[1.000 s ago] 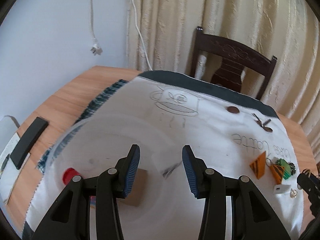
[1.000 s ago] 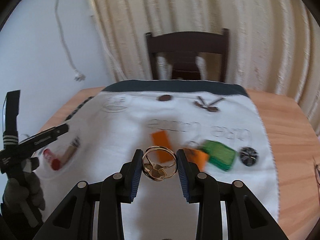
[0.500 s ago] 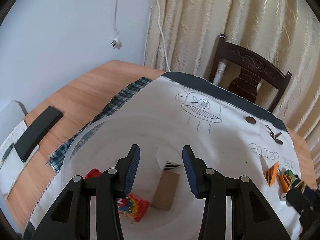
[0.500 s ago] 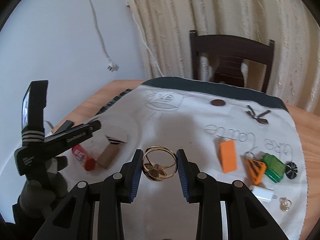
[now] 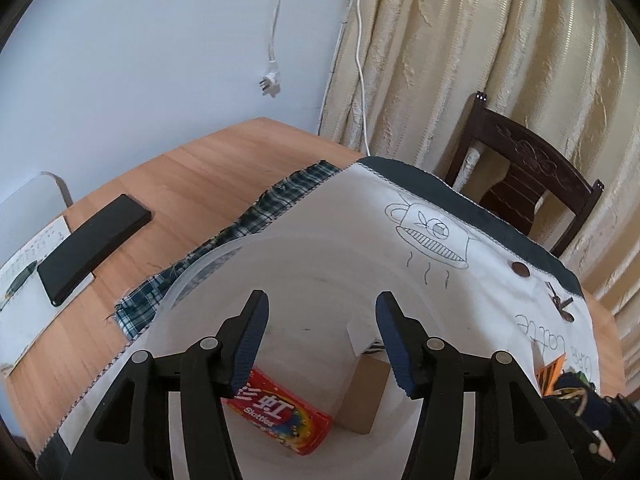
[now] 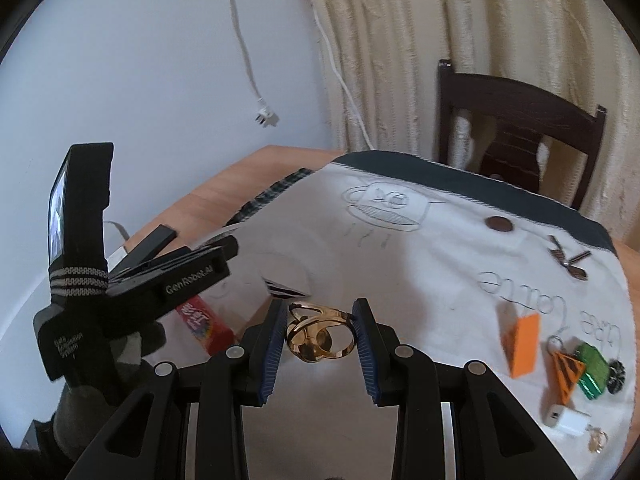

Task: Organize rigid objects
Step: 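Lower the gold ring into the bowl and open the right tool, then withdraw both open tools from the bowl toward the cloth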

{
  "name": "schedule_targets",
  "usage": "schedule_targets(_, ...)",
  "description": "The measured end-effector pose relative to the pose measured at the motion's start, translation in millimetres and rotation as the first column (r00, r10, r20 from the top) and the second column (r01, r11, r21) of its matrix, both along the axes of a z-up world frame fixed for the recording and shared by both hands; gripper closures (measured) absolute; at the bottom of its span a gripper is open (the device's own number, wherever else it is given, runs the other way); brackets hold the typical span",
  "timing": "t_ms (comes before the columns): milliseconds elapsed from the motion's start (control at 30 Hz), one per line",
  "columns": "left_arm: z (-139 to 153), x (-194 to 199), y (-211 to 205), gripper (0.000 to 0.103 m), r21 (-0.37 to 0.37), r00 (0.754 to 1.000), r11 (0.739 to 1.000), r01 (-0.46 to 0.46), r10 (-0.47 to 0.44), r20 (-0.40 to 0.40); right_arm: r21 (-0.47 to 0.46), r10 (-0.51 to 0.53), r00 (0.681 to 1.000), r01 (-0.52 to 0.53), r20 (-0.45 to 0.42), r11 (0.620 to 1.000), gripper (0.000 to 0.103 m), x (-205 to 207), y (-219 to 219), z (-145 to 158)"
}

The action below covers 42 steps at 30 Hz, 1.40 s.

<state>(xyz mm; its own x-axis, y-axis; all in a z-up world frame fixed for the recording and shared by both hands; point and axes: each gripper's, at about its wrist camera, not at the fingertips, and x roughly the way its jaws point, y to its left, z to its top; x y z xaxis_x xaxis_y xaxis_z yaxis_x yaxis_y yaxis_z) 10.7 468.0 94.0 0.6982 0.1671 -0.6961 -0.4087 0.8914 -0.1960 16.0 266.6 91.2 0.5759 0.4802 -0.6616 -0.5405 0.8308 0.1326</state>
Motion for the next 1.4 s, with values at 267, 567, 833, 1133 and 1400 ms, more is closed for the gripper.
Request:
schedule_targets(267,-3.9,-0.3,5.6,0.037,-0.013,1.000,1.000,-0.022,0.022,-0.004,0.006,0.043,0.999,-0.043,-0.015,0.999,0.067,6.4,23.3,-5.2)
schedule_targets(567,-8.0,-3.9,20.7,0.023,-0.053,0.997,0.996,-0.077,0.077,-0.003,0.042,0.053,0.999,-0.053,-0.011,0.998,0.035,9.0,29.2,-8.0)
schedule_targets(833,-8.9,-2.9,18.7,0.019,-0.051,0.998,0.996,-0.068,0.068,-0.008,0.040,0.022,0.999,-0.021,-0.029,0.999,0.011,11.2,21.3,-13.4)
schedule_targets(1133,-9.6,-2.1,14.7,0.018,-0.041,0.998,0.998,-0.054,0.053,-0.016,0.029,-0.035,0.997,0.037,-0.063,0.999,0.004,14.6,2.8,-22.8)
schedule_targets(1400,-10.5,1.2,6.9,0.018,-0.021,0.999,0.999,-0.031,0.030,-0.019,0.019,-0.065,0.996,0.066,-0.059,0.998,0.003,12.7,-8.2,-25.2)
